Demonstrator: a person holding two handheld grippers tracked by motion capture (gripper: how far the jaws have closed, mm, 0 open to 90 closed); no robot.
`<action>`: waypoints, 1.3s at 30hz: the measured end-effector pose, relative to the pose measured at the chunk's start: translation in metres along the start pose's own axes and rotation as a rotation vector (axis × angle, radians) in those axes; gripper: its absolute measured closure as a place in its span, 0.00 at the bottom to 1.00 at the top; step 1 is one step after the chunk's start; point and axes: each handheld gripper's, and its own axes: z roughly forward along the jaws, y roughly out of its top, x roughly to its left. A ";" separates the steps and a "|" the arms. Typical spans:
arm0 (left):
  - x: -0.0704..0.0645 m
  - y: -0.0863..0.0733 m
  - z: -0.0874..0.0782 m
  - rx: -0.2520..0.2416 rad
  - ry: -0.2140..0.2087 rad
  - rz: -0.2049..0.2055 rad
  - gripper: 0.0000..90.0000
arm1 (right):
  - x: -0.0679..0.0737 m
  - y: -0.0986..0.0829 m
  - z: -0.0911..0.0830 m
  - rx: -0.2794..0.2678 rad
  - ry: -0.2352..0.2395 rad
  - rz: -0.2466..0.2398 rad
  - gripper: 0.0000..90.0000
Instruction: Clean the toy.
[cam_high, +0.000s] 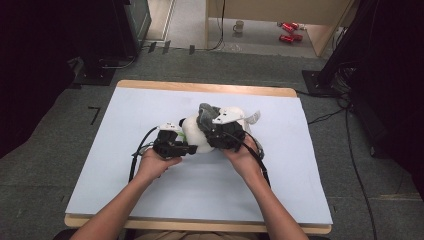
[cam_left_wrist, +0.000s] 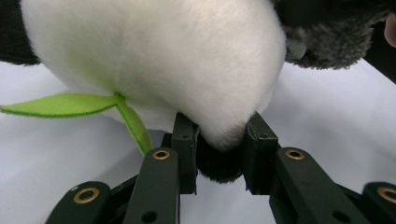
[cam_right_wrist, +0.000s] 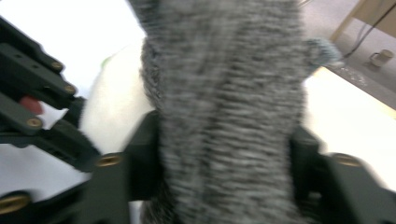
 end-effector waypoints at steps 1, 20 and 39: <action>0.000 0.000 0.000 0.000 -0.005 -0.005 0.79 | -0.002 -0.001 -0.001 0.002 -0.009 0.004 0.63; 0.005 -0.004 0.000 -0.012 -0.003 -0.044 0.79 | 0.023 0.003 0.001 -0.017 0.151 0.070 0.80; 0.021 0.000 0.000 -0.019 0.013 -0.011 0.78 | -0.063 -0.033 -0.040 -0.051 -0.039 0.277 0.80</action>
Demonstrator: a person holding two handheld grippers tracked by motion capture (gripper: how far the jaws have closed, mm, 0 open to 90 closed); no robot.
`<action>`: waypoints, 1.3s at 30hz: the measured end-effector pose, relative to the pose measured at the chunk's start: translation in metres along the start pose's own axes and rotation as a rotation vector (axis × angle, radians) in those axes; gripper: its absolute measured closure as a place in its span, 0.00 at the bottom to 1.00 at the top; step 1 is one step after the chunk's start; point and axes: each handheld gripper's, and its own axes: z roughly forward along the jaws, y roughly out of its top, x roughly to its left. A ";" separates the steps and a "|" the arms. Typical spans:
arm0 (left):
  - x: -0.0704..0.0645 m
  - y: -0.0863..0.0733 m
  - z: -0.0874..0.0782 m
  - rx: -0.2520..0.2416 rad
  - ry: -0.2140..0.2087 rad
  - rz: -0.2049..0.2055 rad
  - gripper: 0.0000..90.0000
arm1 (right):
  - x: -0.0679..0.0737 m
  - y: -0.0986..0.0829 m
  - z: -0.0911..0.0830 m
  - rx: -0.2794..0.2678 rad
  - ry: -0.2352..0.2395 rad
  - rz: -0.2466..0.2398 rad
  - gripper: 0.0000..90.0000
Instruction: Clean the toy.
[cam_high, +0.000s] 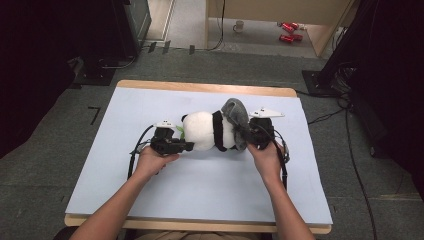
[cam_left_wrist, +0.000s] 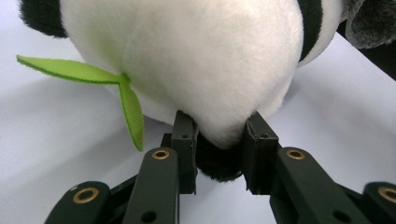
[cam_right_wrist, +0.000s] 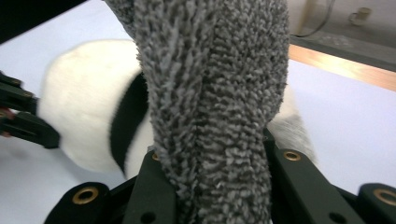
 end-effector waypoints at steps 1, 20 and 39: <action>0.001 0.000 0.000 -0.001 -0.003 0.002 0.78 | -0.003 -0.001 -0.001 0.003 -0.013 0.003 0.80; -0.002 -0.006 0.004 -0.024 -0.028 0.008 0.76 | -0.036 -0.001 -0.016 0.017 -0.069 0.120 0.80; -0.017 -0.014 0.002 -0.048 0.041 0.023 0.75 | 0.094 0.017 0.043 0.070 0.239 -0.123 0.80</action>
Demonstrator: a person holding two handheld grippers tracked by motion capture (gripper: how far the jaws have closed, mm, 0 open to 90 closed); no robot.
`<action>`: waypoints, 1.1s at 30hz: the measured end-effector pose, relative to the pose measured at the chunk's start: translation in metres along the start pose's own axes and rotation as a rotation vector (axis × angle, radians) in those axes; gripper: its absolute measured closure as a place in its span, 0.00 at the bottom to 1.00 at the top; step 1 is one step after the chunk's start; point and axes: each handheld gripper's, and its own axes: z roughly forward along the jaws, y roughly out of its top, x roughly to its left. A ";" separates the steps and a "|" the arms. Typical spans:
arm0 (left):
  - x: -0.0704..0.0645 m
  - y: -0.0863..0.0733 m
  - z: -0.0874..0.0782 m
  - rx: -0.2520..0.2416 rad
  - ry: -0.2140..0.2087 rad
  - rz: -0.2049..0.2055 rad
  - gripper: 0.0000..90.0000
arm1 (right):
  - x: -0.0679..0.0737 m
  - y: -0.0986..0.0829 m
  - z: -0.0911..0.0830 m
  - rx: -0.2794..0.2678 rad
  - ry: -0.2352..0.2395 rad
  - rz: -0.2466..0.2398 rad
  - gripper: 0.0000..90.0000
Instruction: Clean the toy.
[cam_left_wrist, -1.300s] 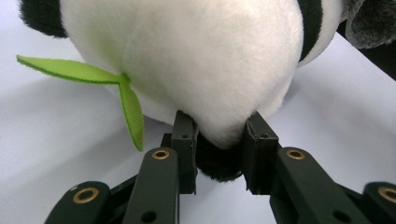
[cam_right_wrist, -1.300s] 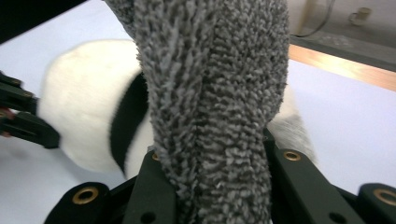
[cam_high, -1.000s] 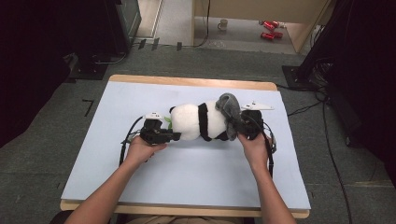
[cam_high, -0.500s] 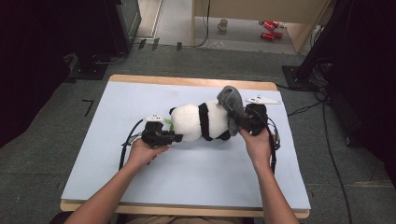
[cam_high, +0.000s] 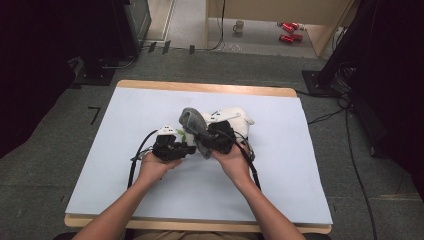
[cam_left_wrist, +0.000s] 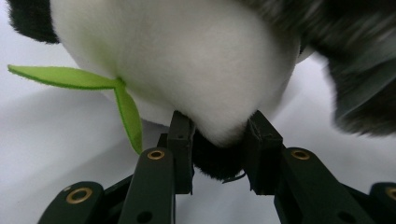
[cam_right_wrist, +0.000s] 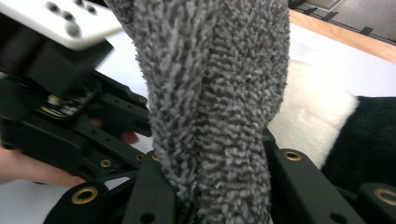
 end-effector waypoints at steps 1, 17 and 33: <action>0.000 0.000 0.000 -0.001 0.000 0.001 0.75 | -0.002 -0.002 0.002 -0.004 0.003 0.002 0.80; 0.012 0.006 0.000 -0.003 -0.014 0.026 0.75 | -0.067 -0.019 -0.048 -0.060 -0.165 0.141 0.79; 0.021 0.009 0.001 -0.004 -0.026 0.048 0.73 | -0.104 -0.051 -0.078 -0.012 -0.315 0.253 0.81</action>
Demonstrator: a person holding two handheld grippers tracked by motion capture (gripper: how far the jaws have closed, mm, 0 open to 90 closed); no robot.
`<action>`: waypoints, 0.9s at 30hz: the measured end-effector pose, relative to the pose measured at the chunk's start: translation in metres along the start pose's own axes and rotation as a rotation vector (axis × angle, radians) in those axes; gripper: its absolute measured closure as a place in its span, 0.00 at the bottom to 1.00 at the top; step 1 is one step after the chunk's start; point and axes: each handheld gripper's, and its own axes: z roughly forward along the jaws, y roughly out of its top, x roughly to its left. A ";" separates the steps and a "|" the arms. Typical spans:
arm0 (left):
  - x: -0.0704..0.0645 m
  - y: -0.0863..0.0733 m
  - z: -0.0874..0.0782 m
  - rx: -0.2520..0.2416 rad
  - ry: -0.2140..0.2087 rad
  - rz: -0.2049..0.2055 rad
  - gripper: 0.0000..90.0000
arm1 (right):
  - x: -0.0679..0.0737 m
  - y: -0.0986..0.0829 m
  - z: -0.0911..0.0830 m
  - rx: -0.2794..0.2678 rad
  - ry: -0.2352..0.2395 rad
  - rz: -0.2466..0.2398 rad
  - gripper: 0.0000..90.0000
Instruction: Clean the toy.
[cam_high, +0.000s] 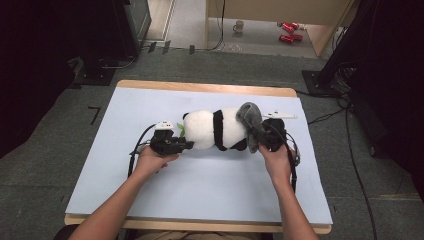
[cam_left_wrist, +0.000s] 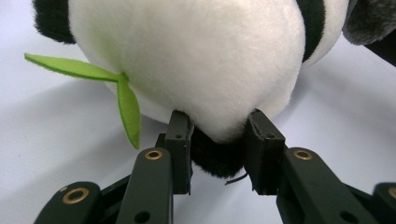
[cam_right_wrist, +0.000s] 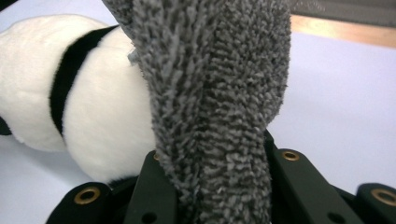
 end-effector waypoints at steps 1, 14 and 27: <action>0.000 0.000 0.000 -0.005 0.002 0.006 0.73 | -0.003 -0.001 -0.001 -0.003 0.012 0.026 0.81; 0.003 -0.005 -0.004 -0.002 0.025 0.046 0.51 | 0.041 0.013 -0.010 -0.046 0.186 -0.112 0.81; 0.001 -0.013 0.004 -0.011 0.033 0.056 0.47 | 0.031 0.014 0.013 -0.051 0.179 -0.059 0.80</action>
